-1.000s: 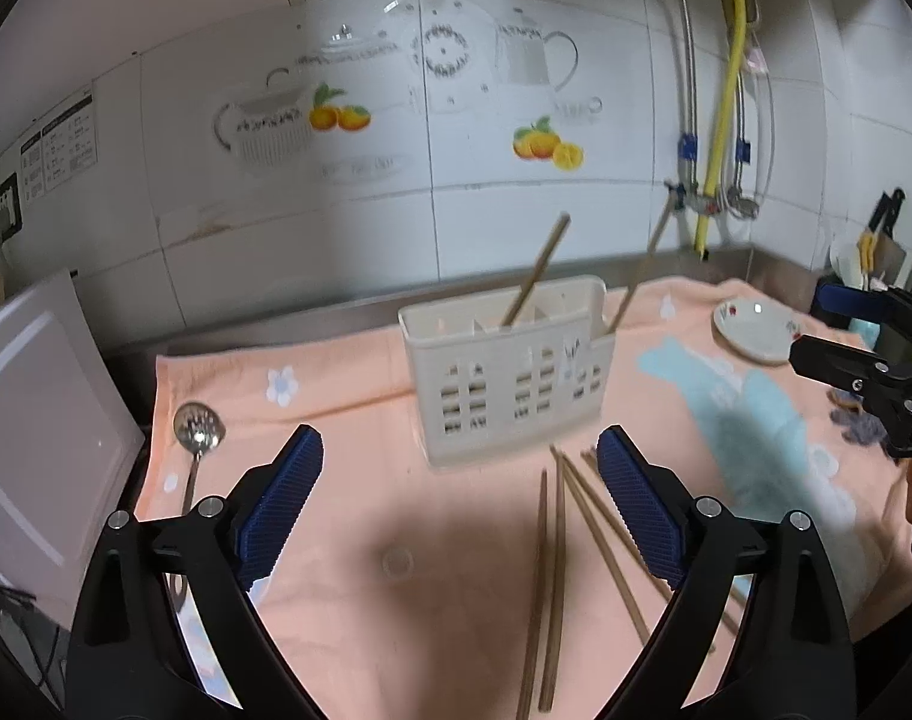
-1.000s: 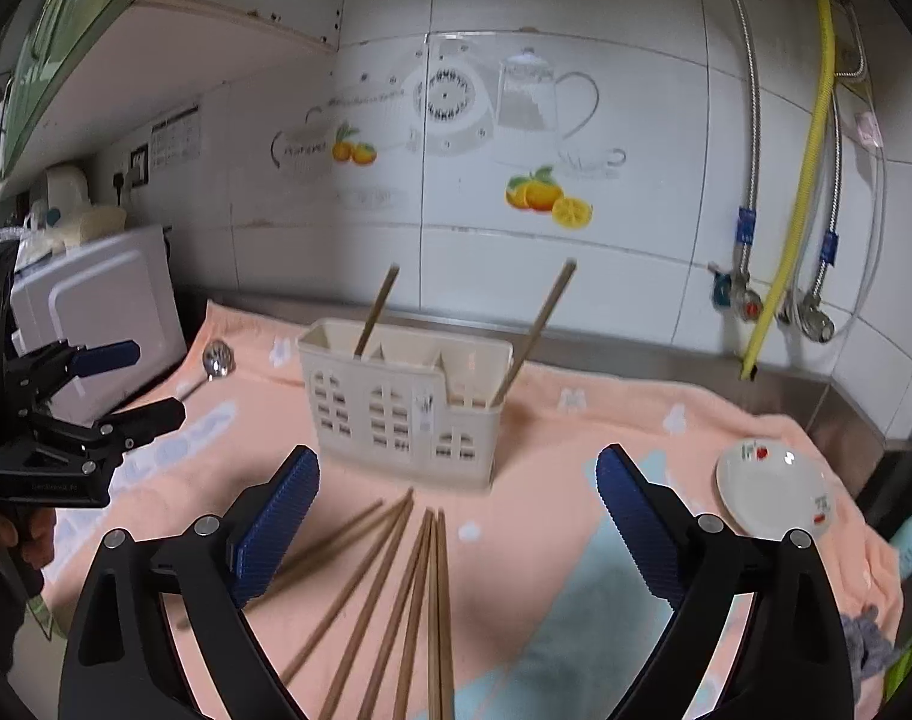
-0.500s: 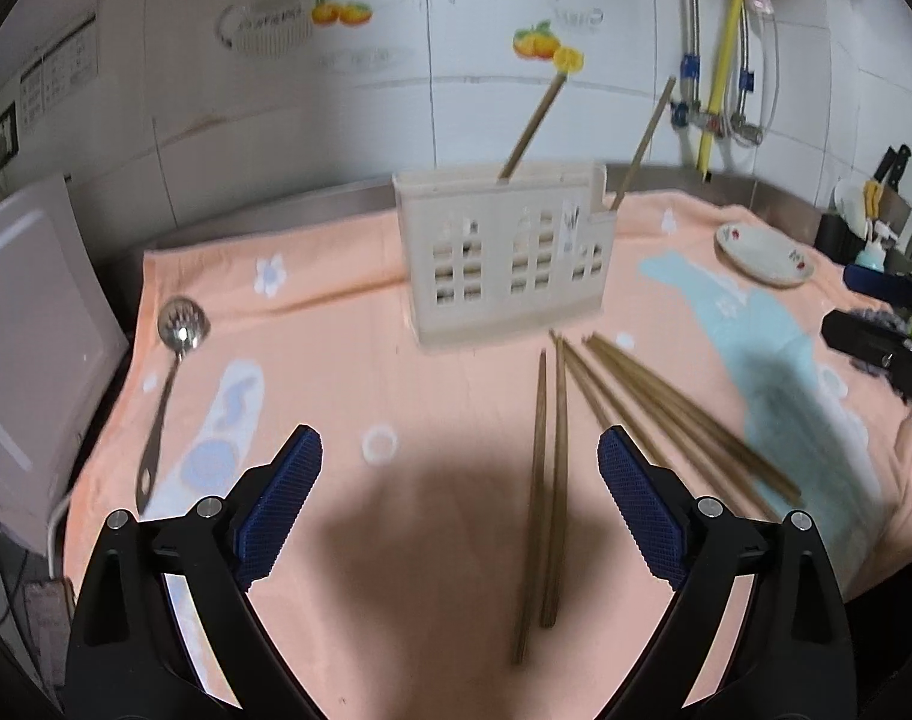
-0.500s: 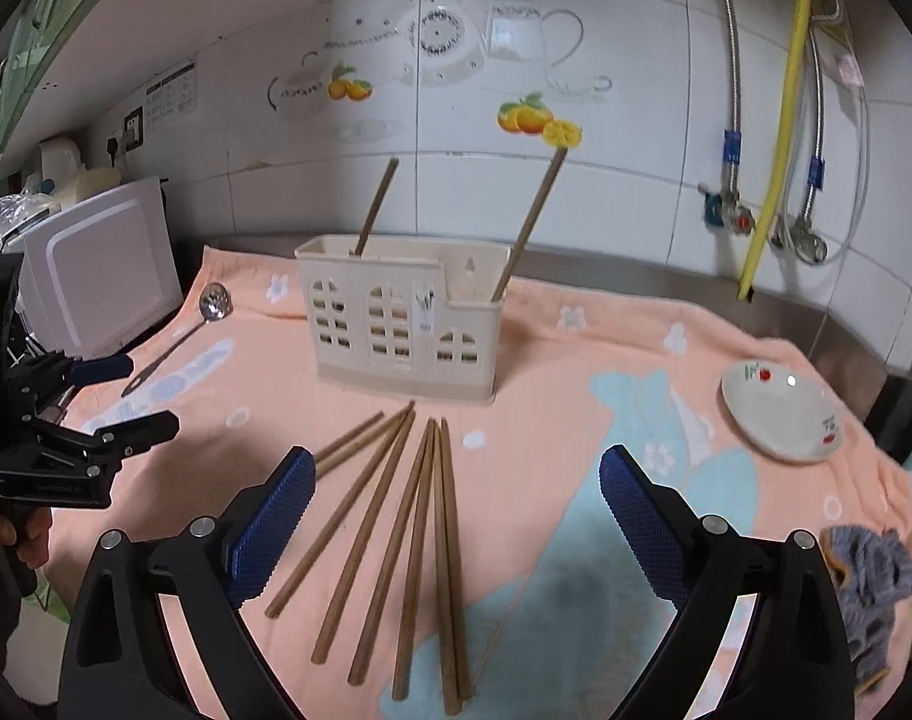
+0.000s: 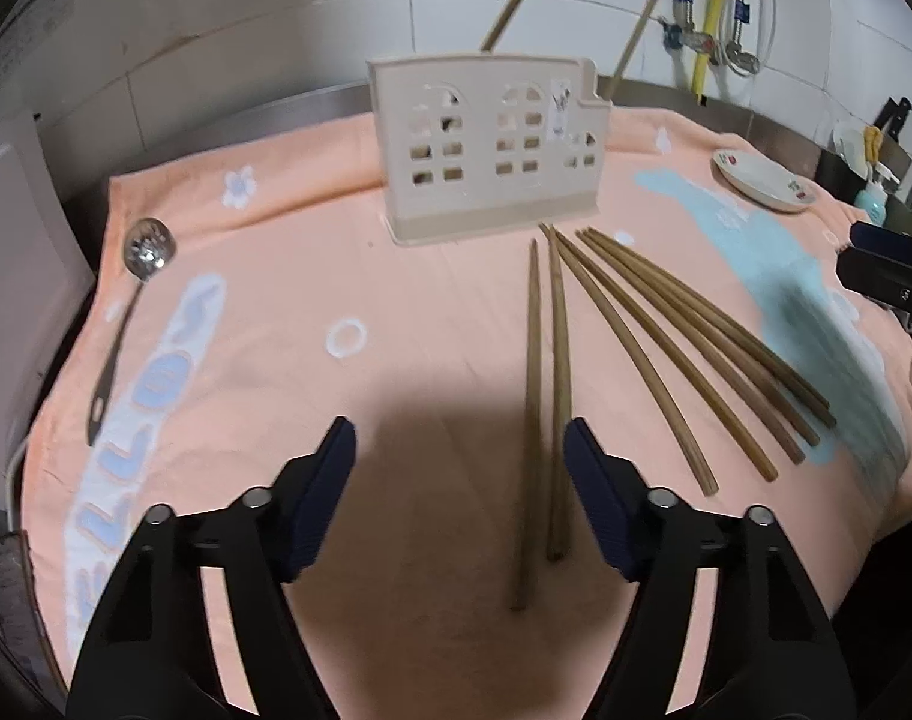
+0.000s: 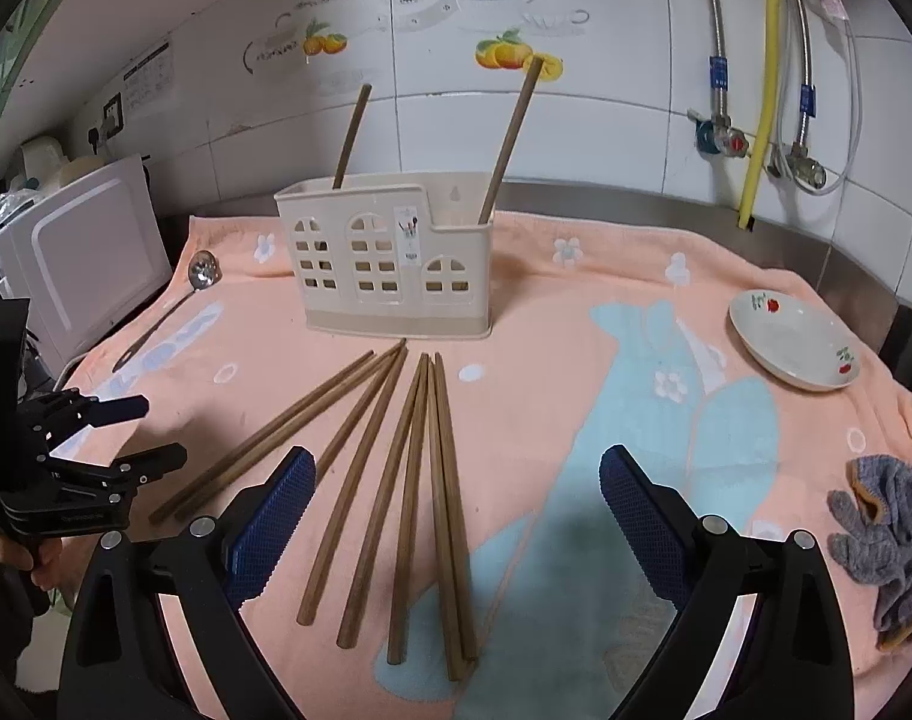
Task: Organize utensils
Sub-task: 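Move both open tools back down toward the remaining chopsticks, then close the left tool on a chopstick while the right tool grasps another chopstick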
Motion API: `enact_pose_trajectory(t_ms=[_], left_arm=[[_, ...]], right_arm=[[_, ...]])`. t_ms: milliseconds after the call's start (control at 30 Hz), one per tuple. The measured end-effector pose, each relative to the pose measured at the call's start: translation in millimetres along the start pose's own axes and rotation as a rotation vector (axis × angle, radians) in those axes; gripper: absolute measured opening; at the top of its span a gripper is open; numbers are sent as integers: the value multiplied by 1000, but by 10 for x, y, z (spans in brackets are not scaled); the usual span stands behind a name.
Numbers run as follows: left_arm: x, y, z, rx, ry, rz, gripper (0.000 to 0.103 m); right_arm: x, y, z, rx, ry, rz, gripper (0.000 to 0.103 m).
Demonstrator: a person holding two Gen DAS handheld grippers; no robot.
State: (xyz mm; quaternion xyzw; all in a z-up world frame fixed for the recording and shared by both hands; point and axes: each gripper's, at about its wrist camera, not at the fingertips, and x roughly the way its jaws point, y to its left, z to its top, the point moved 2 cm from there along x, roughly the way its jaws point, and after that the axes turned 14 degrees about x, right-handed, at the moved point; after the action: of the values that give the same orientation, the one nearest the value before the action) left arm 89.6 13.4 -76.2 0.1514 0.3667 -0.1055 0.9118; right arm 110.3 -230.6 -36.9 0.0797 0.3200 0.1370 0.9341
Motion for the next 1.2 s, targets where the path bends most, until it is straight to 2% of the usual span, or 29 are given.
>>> enact_pose_trajectory(t_ms=[167, 267, 467, 567, 1000, 1200], left_arm=[[114, -70, -35, 8, 24, -50, 42], [163, -105, -53, 15, 35, -69, 31], [197, -132, -62, 20, 40, -98, 19], [215, -155, -52, 27, 41, -112, 15], [284, -197, -49, 37, 66, -122, 14], [316, -157, -34, 21, 73, -95, 14]], right_arm=[[63, -34, -71, 11, 25, -5, 92], [80, -49, -96, 17, 32, -9, 92], [112, -95, -146, 31, 49, -15, 92], [138, -105, -174, 36, 62, -16, 92], [213, -172, -292, 47, 107, -17, 87], [249, -182, -330, 48, 130, -4, 74]])
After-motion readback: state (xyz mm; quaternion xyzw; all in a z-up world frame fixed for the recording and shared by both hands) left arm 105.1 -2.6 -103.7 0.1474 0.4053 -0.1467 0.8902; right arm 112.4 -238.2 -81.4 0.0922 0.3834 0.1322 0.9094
